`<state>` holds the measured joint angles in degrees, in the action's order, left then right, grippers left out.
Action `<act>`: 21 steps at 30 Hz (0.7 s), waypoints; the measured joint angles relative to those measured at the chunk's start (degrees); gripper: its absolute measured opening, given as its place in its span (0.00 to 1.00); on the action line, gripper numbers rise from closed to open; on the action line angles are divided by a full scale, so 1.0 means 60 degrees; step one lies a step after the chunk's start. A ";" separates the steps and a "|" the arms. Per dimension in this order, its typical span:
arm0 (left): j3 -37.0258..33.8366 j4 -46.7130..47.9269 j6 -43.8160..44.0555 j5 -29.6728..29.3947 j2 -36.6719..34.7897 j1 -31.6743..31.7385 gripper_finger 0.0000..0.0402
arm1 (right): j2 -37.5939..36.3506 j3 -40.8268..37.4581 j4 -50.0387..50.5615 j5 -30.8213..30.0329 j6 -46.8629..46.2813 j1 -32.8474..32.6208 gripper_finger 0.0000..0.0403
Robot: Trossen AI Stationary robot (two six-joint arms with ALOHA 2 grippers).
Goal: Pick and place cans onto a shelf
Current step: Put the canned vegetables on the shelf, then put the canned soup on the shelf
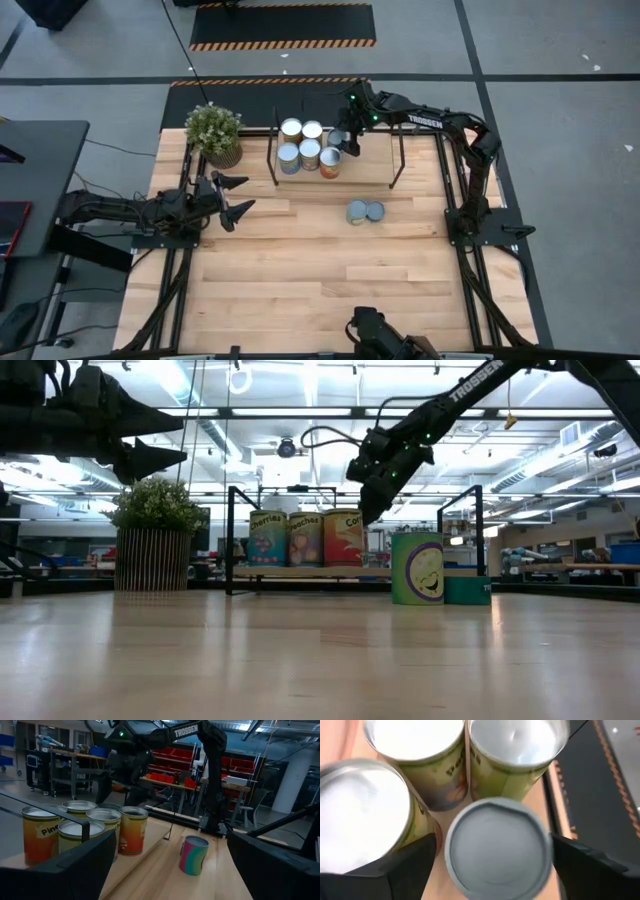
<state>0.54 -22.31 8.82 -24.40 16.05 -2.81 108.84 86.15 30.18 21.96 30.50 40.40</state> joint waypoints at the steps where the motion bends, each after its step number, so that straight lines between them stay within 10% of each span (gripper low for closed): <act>1: 0.0000 0.0003 0.0000 0.0000 0.0000 0.0000 0.97 | -0.0103 0.0000 0.0049 0.0002 -0.0004 0.0000 0.96; 21: -0.0004 0.0292 -0.0051 0.0012 0.0000 -0.0007 0.97 | -0.1858 -0.0187 0.3123 -0.1713 -0.1229 -0.1671 0.93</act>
<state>0.51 -20.56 8.51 -24.33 16.05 -2.85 97.69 85.03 48.92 11.68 23.13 30.37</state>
